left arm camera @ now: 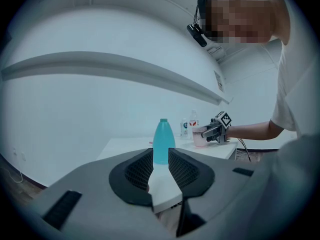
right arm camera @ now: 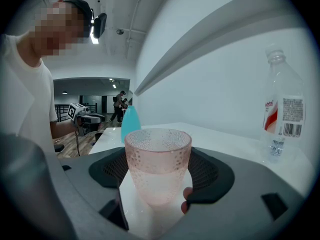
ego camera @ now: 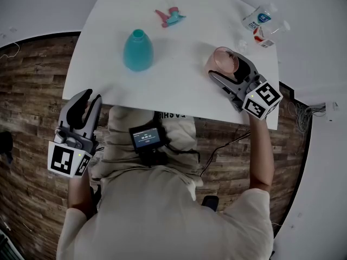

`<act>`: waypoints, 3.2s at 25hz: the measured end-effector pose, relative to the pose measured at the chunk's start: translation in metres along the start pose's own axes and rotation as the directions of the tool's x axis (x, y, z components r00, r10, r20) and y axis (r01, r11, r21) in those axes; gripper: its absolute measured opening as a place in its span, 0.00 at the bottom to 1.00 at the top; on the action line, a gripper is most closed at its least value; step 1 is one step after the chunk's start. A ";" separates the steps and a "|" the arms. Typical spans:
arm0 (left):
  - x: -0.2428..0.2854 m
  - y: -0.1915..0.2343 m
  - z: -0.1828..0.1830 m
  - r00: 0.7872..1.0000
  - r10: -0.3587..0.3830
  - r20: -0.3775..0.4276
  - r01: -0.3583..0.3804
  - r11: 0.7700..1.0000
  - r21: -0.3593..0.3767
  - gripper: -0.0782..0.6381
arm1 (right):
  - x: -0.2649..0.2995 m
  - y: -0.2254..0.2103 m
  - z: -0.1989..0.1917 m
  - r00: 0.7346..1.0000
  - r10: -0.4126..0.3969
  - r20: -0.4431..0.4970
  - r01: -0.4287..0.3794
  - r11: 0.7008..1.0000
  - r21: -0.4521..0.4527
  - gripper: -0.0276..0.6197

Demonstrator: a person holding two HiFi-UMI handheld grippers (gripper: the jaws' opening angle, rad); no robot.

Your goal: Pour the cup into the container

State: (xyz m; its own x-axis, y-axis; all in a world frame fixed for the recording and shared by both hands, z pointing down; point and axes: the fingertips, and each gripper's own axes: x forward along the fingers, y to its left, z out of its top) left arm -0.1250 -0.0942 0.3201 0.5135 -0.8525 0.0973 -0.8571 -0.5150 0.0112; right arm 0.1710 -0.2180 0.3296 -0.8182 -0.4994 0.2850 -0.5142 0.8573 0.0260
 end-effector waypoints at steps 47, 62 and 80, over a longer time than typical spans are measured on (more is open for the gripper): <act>-0.003 0.021 0.018 0.998 -0.048 0.036 0.047 0.999 0.025 0.25 | 0.028 0.037 0.072 0.998 -0.033 -0.045 0.031 0.998 -0.050 0.62; 0.004 0.020 0.026 0.997 -0.070 0.041 0.068 0.997 0.045 0.25 | 0.035 0.054 0.090 0.998 -0.019 -0.057 0.014 0.996 -0.084 0.62; 0.025 0.008 0.035 0.994 -0.103 0.044 0.101 0.994 0.040 0.16 | 0.041 0.063 0.100 0.997 -0.003 -0.078 -0.005 0.994 -0.108 0.62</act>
State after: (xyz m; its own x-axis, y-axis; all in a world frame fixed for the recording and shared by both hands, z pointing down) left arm -0.1176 -0.1225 0.2876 0.6003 -0.7982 0.0514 -0.7985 -0.6017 -0.0186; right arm 0.0788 -0.1968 0.2472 -0.7941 -0.4909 0.3584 -0.4793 0.8684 0.1274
